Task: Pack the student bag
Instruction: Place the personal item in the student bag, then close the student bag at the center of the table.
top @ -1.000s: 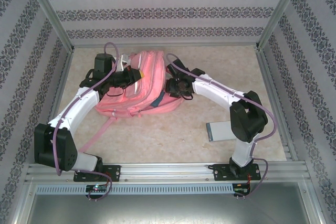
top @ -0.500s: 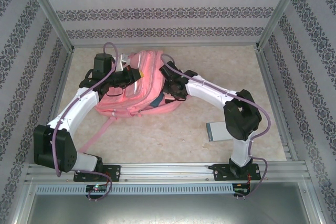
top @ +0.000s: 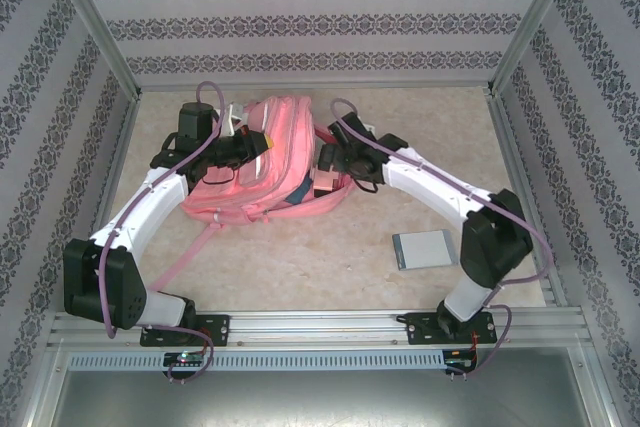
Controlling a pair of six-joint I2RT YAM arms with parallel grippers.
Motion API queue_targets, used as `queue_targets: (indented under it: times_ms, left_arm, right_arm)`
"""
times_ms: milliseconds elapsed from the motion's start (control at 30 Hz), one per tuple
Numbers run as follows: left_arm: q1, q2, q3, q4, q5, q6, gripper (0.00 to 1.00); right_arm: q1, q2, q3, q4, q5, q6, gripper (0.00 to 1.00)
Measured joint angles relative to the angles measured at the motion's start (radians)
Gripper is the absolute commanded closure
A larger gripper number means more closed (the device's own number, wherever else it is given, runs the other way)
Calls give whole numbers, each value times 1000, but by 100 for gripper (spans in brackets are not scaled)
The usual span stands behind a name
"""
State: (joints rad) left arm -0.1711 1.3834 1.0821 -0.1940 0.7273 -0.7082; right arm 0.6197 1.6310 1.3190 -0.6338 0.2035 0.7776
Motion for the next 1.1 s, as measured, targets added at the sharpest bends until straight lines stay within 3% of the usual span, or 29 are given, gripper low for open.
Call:
queue_targets:
  times_ms: [333,400,633,733,1100]
  left_arm:
    - [0,-1,3,-9,-8,9,98]
    - [0,-1,11,-32,-18,23,86]
    - [0,-21,40,-133,-76,68,60]
    - [0,-52,39,-168,-103,72,52]
    - [-59,-184,-37,-203,-175,31,51]
  right_arm:
    - [-124,-352,-415,-68,-2,45,2]
    - [-136,-410,-497,-82,-14,58,2]
    - [-130,-554,-716,-92,-109,125,8]
    - [-107,-566,-774,-64,-154,158,8]
    - [7,-385,-739,257,-298,257,8]
